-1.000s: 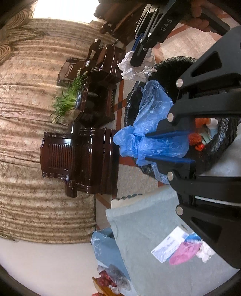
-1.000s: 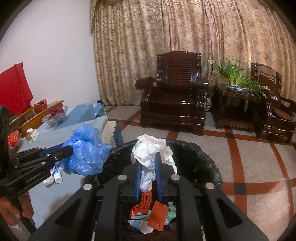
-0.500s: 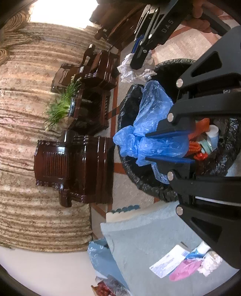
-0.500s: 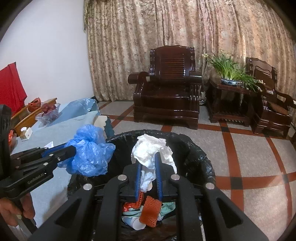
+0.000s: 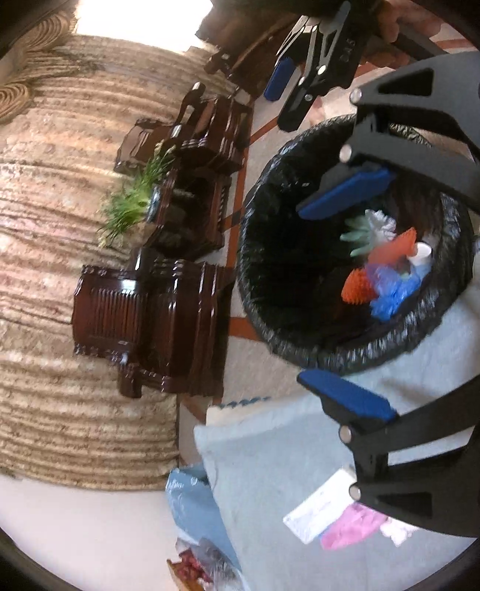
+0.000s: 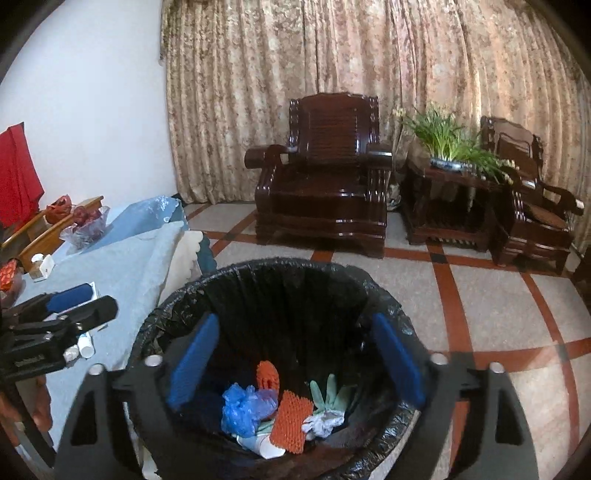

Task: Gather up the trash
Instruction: 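Move both tools back to the table toward the pink mask and white tissue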

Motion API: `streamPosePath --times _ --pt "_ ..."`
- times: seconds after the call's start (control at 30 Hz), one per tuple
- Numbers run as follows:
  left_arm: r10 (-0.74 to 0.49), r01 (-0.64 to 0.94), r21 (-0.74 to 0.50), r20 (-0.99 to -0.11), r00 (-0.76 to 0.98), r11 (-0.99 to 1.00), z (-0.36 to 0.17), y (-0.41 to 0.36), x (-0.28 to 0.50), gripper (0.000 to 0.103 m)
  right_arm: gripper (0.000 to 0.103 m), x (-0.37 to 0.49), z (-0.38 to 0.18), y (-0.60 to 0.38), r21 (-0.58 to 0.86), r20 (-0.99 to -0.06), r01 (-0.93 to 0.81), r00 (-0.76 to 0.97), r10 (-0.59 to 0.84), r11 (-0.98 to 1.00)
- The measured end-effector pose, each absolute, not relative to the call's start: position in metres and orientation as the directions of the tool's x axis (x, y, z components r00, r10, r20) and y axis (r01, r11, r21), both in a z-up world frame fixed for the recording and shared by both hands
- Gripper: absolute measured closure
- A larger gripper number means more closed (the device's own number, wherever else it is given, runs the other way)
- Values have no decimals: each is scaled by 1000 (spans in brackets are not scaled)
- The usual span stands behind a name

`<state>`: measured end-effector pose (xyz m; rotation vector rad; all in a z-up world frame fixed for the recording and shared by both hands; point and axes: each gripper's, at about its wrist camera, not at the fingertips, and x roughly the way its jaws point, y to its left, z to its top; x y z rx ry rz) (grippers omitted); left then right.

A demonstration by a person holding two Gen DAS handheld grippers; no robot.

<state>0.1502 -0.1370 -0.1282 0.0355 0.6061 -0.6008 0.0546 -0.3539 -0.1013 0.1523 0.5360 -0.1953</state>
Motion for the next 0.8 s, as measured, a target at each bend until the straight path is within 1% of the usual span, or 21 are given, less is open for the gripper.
streamPosePath --times 0.07,0.23,0.47,0.6,0.8 --pt "-499 514 -132 -526 688 848 -122 -123 148 13 6 55 -98 -348 91 -508 221 849 -145 971" --pt "-445 453 -116 -507 738 884 -111 -95 145 10 6 59 -94 -332 103 -492 186 863 -113 977" --pt "-347 348 -95 -495 796 933 -103 -47 140 10 6 70 -91 -297 134 -471 103 882 -29 986" --pt "-272 273 -73 -492 827 959 -104 -14 137 10 6 78 -91 -271 146 -463 43 886 30 988" --pt "-179 173 -61 -515 838 983 -113 30 135 10 6 91 -94 -229 142 -453 -47 885 107 989"
